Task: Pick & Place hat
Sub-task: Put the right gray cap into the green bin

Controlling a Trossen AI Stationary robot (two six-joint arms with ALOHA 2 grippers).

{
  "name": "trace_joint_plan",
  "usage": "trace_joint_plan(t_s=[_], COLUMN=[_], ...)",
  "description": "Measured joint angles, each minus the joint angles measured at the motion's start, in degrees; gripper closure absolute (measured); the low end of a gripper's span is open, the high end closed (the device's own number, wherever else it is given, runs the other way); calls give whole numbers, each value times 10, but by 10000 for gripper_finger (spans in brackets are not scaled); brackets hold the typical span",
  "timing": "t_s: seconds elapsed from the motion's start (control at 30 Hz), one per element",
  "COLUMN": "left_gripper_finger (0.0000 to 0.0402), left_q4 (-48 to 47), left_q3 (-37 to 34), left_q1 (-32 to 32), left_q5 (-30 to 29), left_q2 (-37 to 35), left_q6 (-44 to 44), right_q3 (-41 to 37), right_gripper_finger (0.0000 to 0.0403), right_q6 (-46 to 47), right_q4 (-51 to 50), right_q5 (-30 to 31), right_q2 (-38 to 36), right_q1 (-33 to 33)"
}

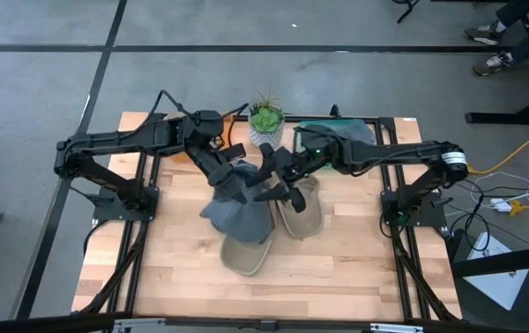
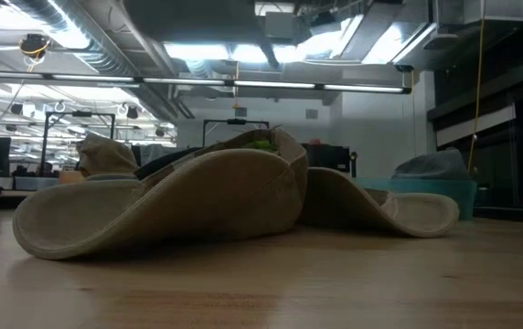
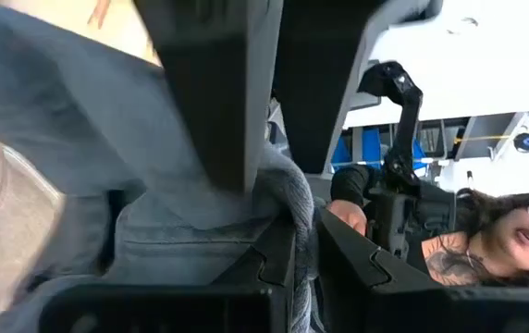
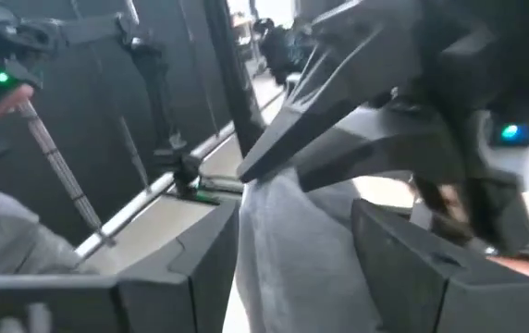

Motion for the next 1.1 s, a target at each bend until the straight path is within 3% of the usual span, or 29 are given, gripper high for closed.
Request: trace_joint_plan(t_s=[0.17,0.33,0.43,0.63,0.8,0.93,1.1], left_gripper_finger=[375,375,375,375,360,329,287], left_q4=[0,0,0,0,0,0,0], left_q3=[0,0,0,0,0,0,0], left_q1=[-9,-13,-13,-13,-13,-13,-12], left_q5=[-8,-12,-13,-14,-15,-23,-27], left_q2=[0,0,0,1,1,1,1], left_q6=[-5,-6,-6,-1,17,39,50], right_q3=[37,62,62,62,62,62,62], right_gripper_finger=[194,211,255,387,390,396,398], right_q6=[-26,-29,-30,-17,9,21,30], right_q4=[-47,-107,-138,-139,-141,-155,-225], right_q5=[-3,-46,-72,-122,-127,-148,-131], right_q2=[28,35,36,35,34,26,-2], right_q1=[0,0,0,0,0,0,0])
